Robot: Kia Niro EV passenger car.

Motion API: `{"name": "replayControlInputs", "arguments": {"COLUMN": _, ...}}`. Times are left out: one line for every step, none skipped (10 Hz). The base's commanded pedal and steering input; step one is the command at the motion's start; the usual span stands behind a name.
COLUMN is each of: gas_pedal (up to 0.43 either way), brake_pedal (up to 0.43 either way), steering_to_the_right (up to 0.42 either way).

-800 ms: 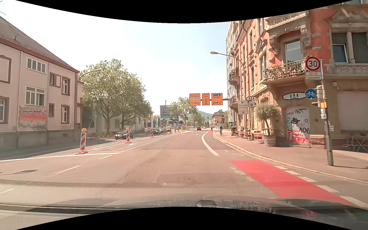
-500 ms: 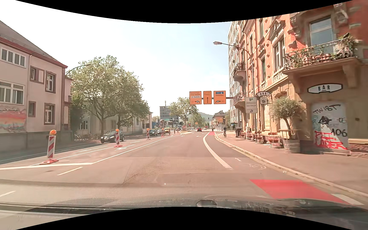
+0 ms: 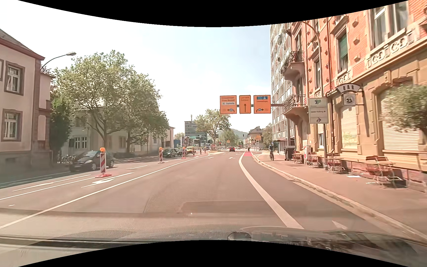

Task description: Follow the waypoints while adhering to traffic rules and regulations

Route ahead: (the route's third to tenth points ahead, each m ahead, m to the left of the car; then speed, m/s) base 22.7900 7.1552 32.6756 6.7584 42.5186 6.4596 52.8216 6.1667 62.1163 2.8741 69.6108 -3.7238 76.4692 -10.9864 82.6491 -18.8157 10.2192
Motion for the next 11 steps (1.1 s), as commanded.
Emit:
{"name": "replayControlInputs", "arguments": {"gas_pedal": 0.15, "brake_pedal": 0.0, "steering_to_the_right": 0.0}}
{"name": "replayControlInputs", "arguments": {"gas_pedal": 0.138, "brake_pedal": 0.0, "steering_to_the_right": 0.003}}
{"name": "replayControlInputs", "arguments": {"gas_pedal": 0.118, "brake_pedal": 0.0, "steering_to_the_right": 0.005}}
{"name": "replayControlInputs", "arguments": {"gas_pedal": 0.067, "brake_pedal": 0.0, "steering_to_the_right": 0.009}}
{"name": "replayControlInputs", "arguments": {"gas_pedal": 0.067, "brake_pedal": 0.0, "steering_to_the_right": 0.014}}
{"name": "replayControlInputs", "arguments": {"gas_pedal": 0.067, "brake_pedal": 0.0, "steering_to_the_right": 0.016}}
{"name": "replayControlInputs", "arguments": {"gas_pedal": 0.067, "brake_pedal": 0.0, "steering_to_the_right": 0.017}}
{"name": "replayControlInputs", "arguments": {"gas_pedal": 0.067, "brake_pedal": 0.0, "steering_to_the_right": 0.017}}
{"name": "replayControlInputs", "arguments": {"gas_pedal": 0.067, "brake_pedal": 0.0, "steering_to_the_right": 0.018}}
{"name": "replayControlInputs", "arguments": {"gas_pedal": 0.067, "brake_pedal": 0.0, "steering_to_the_right": 0.02}}
{"name": "replayControlInputs", "arguments": {"gas_pedal": 0.067, "brake_pedal": 0.0, "steering_to_the_right": 0.021}}
